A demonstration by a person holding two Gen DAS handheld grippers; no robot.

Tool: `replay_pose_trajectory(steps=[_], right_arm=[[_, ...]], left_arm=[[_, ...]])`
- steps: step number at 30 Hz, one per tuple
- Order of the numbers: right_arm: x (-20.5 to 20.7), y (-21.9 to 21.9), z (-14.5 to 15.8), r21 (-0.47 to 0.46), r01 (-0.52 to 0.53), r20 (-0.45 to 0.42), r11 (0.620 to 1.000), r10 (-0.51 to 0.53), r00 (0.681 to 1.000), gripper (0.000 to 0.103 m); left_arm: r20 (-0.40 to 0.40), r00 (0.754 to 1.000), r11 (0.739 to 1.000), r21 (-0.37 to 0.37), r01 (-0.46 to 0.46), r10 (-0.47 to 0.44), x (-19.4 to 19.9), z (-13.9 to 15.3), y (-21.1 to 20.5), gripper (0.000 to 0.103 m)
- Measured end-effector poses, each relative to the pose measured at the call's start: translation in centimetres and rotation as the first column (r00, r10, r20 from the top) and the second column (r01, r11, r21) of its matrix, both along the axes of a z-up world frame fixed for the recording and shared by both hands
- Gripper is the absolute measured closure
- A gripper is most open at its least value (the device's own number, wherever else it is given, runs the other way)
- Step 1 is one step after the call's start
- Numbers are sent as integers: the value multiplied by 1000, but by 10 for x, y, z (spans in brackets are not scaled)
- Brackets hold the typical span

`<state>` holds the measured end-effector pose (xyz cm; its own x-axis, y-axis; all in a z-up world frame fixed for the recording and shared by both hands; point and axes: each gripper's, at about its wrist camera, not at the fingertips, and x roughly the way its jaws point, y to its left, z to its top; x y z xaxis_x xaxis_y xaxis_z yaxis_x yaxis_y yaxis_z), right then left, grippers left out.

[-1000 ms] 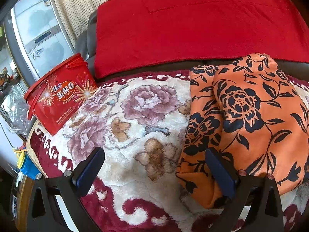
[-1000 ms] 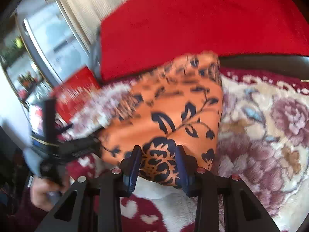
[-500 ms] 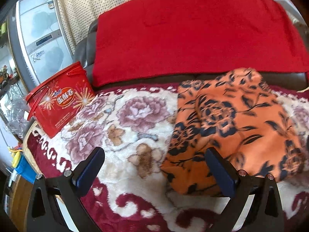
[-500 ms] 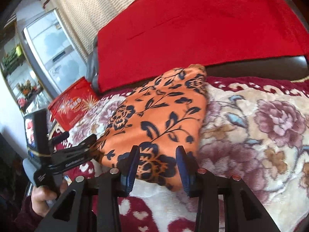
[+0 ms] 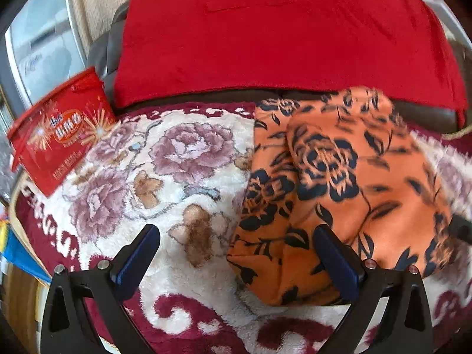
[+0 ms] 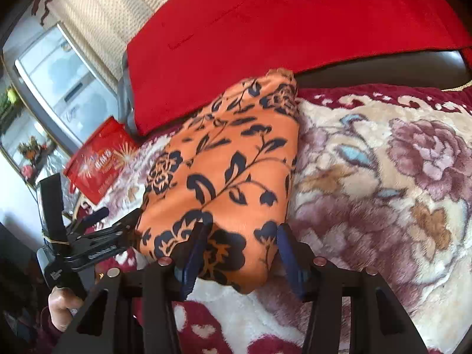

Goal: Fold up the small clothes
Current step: 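Straighten the folded shirt bundle with the right gripper while the left gripper hovers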

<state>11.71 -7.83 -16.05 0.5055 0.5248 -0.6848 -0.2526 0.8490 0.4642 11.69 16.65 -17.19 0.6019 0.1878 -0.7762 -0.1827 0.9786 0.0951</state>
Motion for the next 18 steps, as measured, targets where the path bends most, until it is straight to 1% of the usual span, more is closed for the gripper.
replay_pose_trajectory(steps=[3,4,6,9,11,12,14,18], right_arm=[[3,-12,3,45,39,-2,998,-39,999,47],[5,-16,3,67,52,-10,996,-52,999,45],[9,-21,3,103,70,-28,992,-68,997,44],[16,-27,-1,149,92,-59,985,-84,995,44],[24,-29,-4,174,99,-80,980,-86,993,44],[27,-29,-5,187,101,-86,977,-86,993,44],[35,-28,-7,213,99,-98,972,-79,992,44],[48,-23,-12,223,95,-106,970,-72,992,43]], left_arm=[[-14,1000,998,-65,-18,17,9,5,15,0],[-20,1000,996,-82,-19,18,12,5,18,0],[-38,999,994,-112,-14,10,20,2,22,0],[-81,997,983,-185,-2,-13,33,-5,26,0],[-90,996,977,-214,9,-28,39,-8,25,0],[-92,995,975,-222,16,-37,43,-9,23,0],[-84,995,976,-214,36,-55,47,-8,17,0],[-64,992,973,-214,91,-107,53,-9,6,0]])
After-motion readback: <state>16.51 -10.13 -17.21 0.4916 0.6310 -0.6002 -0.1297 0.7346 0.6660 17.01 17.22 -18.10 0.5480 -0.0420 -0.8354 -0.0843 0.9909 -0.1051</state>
